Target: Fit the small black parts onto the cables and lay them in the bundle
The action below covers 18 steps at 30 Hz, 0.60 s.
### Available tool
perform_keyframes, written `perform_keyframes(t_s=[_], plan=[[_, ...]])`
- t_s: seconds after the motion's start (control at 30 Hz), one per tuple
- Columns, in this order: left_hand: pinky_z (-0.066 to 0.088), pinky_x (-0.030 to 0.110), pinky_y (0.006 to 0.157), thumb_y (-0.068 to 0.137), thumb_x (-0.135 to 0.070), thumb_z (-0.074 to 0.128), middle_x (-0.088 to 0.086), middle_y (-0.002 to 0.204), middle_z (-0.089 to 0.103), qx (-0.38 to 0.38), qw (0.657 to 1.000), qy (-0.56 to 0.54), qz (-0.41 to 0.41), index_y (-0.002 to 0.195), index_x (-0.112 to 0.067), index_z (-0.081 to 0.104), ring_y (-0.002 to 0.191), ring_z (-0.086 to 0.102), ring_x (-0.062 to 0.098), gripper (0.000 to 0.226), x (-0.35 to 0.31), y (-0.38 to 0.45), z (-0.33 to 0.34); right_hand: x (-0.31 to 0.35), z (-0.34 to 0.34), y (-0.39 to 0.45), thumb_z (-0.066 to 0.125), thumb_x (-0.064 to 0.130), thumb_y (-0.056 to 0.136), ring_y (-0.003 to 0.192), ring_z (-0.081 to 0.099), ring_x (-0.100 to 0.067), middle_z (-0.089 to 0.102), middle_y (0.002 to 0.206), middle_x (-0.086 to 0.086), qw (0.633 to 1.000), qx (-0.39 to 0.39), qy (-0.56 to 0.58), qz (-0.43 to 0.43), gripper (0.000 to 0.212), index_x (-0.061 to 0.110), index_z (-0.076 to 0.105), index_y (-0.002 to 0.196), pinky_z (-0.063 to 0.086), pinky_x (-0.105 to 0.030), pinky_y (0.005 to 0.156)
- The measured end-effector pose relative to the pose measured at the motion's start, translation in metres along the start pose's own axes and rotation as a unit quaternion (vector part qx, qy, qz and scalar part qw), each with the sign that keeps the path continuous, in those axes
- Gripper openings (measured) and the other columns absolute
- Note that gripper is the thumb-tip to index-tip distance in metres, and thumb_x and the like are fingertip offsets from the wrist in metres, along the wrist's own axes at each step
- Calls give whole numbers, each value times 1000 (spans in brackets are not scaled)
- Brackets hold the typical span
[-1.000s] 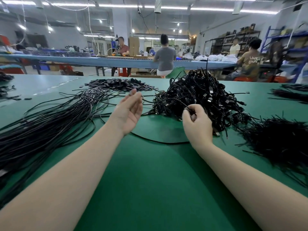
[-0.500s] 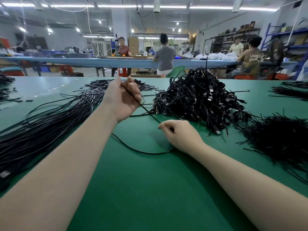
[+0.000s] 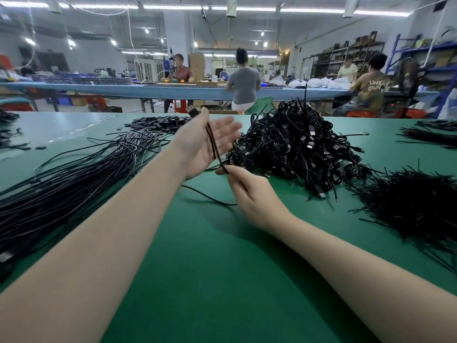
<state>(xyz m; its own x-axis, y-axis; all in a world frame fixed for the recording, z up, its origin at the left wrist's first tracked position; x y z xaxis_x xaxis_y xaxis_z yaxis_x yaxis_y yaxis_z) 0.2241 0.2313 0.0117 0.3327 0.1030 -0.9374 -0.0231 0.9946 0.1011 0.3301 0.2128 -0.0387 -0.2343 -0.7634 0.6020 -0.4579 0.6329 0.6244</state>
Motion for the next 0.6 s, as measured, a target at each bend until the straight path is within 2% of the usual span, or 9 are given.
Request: perform_keyframes(t_s=[0.1,0.17,0.27,0.33,0.4,0.43,0.47,0.53,0.6], plan=[[50,22,59,104,-42,25,-1,78,71,66,989,-131,22,89,-14,71,66,66,11,56,-21,-12,12,-25,-3,0,42,27,101,47,29,-9,37,48,13,997,35,7,74,24,28,64,109,27,-25,49],[40,19,46,102,-41,31,-9,56,58,122,984,-130,3,69,-20,70,46,52,7,55,-27,-19,19,-36,-13,0,44,36,99,48,34,-10,43,48,12,993,20,-25,110,27,26,68,102,31,-28,56],[30,18,40,98,-44,34,-7,47,53,198,972,102,-73,64,-17,71,36,38,7,57,-11,-28,26,-43,-36,1,54,52,89,53,41,-9,47,48,9,983,-64,-96,146,41,16,68,77,35,-33,65],[28,18,43,100,-47,27,2,64,68,200,904,342,-160,87,-12,76,41,46,8,62,19,-30,17,-37,-47,-1,64,51,82,55,42,-8,47,52,9,977,-120,-106,139,38,18,60,65,38,-35,67],[27,21,49,102,-51,15,8,89,74,174,843,456,-226,109,-8,66,50,54,9,68,44,-32,8,-14,-48,-1,66,43,84,60,46,-7,51,60,13,974,-143,-157,75,27,22,60,68,43,-35,69],[28,22,51,102,-52,12,9,94,72,160,844,459,-226,107,-8,63,54,56,10,68,50,-30,9,2,-44,-1,63,37,88,65,52,-11,56,66,12,971,-148,-188,24,23,19,64,75,46,-38,71],[31,22,53,102,-52,11,8,91,70,133,873,424,-201,102,-10,61,56,57,11,64,48,-25,12,16,-39,-2,58,30,92,71,58,-19,63,74,4,966,-151,-206,-25,20,15,67,83,48,-41,72],[45,23,59,104,-46,16,6,82,69,46,963,245,-105,108,-8,58,61,63,11,57,25,-11,11,31,-30,-4,48,23,95,83,64,-32,70,92,-9,969,-135,-194,-72,25,9,67,105,51,-44,71],[54,24,64,105,-42,20,9,95,72,-4,999,35,-2,126,-2,54,74,68,15,57,-8,-3,1,29,-13,-5,42,25,99,81,62,-27,69,92,-1,985,-45,-151,-70,28,17,61,119,49,-39,67]])
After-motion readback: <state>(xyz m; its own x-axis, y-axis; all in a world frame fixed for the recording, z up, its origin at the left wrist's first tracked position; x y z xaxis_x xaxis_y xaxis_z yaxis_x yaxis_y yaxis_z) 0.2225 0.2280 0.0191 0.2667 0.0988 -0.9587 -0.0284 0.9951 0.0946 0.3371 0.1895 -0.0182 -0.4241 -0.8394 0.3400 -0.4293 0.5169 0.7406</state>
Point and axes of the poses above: each hand's wrist, its own y-axis towards the middle knuckle, its own z-axis out of the palm, x = y × z, the point moved 8 cm from there along y, towards the middle knuckle
